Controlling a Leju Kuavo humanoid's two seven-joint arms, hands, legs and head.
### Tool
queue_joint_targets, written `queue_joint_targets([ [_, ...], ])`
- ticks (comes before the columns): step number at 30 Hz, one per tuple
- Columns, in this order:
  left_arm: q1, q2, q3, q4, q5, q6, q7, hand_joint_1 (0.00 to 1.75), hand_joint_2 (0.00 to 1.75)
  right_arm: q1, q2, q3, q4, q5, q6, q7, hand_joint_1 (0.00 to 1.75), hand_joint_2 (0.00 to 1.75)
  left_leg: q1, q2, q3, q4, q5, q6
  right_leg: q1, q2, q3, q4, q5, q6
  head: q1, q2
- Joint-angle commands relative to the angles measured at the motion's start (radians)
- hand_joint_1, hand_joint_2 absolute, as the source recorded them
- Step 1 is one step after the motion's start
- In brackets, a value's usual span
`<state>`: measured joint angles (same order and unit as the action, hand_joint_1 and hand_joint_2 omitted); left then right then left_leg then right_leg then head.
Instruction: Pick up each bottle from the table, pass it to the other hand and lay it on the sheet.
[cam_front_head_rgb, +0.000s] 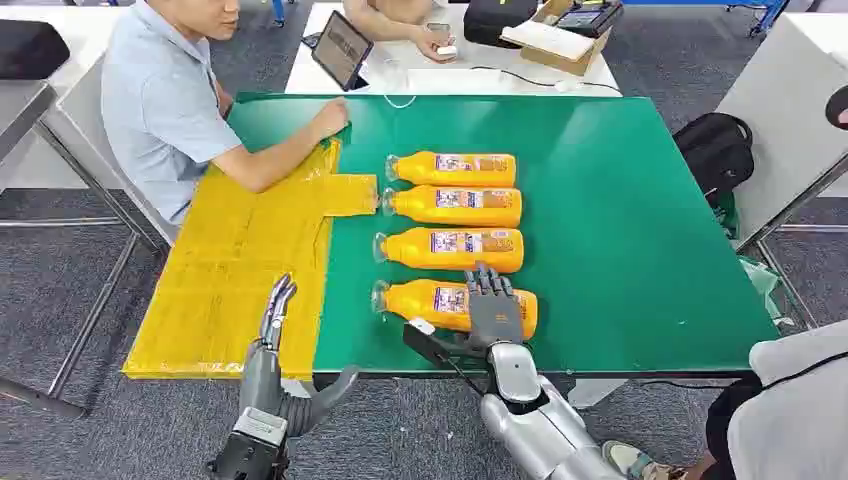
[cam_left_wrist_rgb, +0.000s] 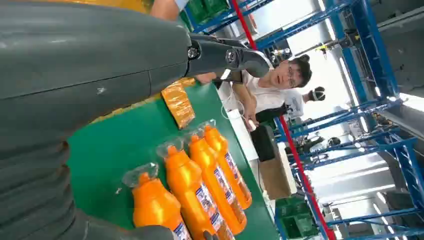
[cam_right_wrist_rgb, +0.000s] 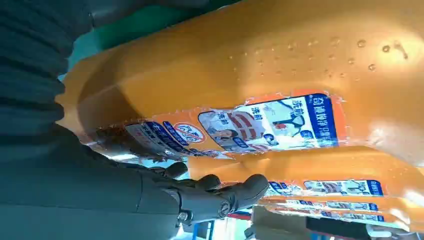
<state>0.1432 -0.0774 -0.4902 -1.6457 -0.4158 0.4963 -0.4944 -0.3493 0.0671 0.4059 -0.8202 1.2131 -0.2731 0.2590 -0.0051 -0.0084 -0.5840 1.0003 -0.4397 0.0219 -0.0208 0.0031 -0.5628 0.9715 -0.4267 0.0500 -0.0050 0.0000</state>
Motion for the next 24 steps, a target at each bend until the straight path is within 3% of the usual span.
queue_joint_targets([
  [1, -0.023, 0.013, 0.012, 0.029, 0.015, -0.018, 0.002, 0.0, 1.75, 0.026, -0.045, -0.059, 0.131, -0.022, 0.027, -0.002, 0.24, 1.75, 0.002, -0.004, 0.002, -0.001, 0.001, -0.001, 0.002, -0.005, 0.002, -0.003, -0.001, -0.002, 0.0, 0.0],
  [9, -0.025, 0.014, 0.013, 0.031, 0.016, -0.018, 0.002, 0.0, 1.75, 0.024, -0.046, -0.06, 0.138, -0.022, 0.024, -0.006, 0.24, 1.75, 0.002, -0.003, 0.001, -0.002, 0.001, -0.001, 0.002, -0.004, 0.001, -0.003, 0.0, -0.002, 0.0, 0.0],
  [10, -0.044, 0.018, 0.002, 0.048, 0.036, -0.04, -0.008, 0.0, 1.75, 0.003, -0.072, -0.139, 0.253, -0.065, 0.02, 0.002, 1.75, 1.75, 0.001, -0.003, 0.002, -0.001, 0.001, -0.001, 0.001, -0.003, 0.001, -0.002, 0.0, -0.002, 0.0, 0.0],
  [22, -0.075, 0.021, -0.009, 0.073, 0.074, -0.081, -0.029, 0.0, 1.75, -0.038, -0.113, -0.219, 0.416, -0.07, 0.018, -0.03, 1.75, 1.75, 0.002, -0.011, 0.011, -0.002, 0.002, 0.001, 0.002, -0.01, 0.015, -0.011, -0.002, -0.001, 0.0, 0.0],
  [24, -0.075, 0.026, -0.008, 0.071, 0.097, -0.08, -0.042, 0.0, 1.75, -0.024, -0.082, -0.307, 0.397, -0.207, 0.041, -0.224, 1.75, 1.75, 0.002, -0.008, 0.015, -0.001, 0.0, 0.003, 0.001, -0.006, 0.018, -0.011, -0.003, 0.0, 0.0, 0.0],
])
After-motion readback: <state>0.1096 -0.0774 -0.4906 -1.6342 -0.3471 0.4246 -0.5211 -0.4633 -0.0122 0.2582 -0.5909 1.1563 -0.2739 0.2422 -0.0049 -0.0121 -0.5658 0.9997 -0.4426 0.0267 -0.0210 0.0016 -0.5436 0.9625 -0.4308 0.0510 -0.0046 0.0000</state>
